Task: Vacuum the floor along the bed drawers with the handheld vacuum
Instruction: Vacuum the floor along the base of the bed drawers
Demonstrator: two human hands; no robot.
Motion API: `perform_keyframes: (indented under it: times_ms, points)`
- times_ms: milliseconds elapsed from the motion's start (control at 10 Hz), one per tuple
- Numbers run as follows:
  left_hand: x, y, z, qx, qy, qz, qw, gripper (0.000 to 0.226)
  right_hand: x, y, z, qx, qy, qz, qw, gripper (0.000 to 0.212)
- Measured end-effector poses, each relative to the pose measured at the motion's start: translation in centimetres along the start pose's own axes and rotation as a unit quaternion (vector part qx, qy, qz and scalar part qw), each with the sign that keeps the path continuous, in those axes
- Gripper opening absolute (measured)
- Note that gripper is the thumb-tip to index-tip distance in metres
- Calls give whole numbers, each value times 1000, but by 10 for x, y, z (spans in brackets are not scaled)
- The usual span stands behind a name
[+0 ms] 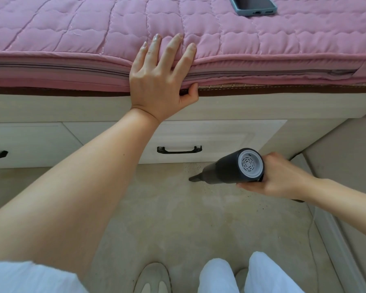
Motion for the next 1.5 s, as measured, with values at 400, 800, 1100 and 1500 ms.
perform_keyframes:
  times_ms: [400, 800, 1100, 1500]
  points:
    - [0, 0, 0, -2, 2, 2, 1000, 54, -6, -1, 2, 1, -2, -4, 1000, 34]
    - [-1, 0, 0, 0, 0, 3, 1000, 53, 6, -18, -6, -60, -14, 39, 997, 32]
    - [0, 0, 0, -1, 2, 6, 1000, 53, 0, -27, 2, -93, -6, 55, 994, 49]
    - [-1, 0, 0, -2, 3, 8, 1000, 53, 0, -33, -4, -112, 15, 14, 993, 41]
Point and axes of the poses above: each hand's wrist, its own x-axis towards the middle knuckle, its own y-axis out of the back of the hand, z = x × y, the point moved 5 cm from there along x, towards the middle knuckle, and after that the axes turned 14 degrees about z, right-handed, at the moved point
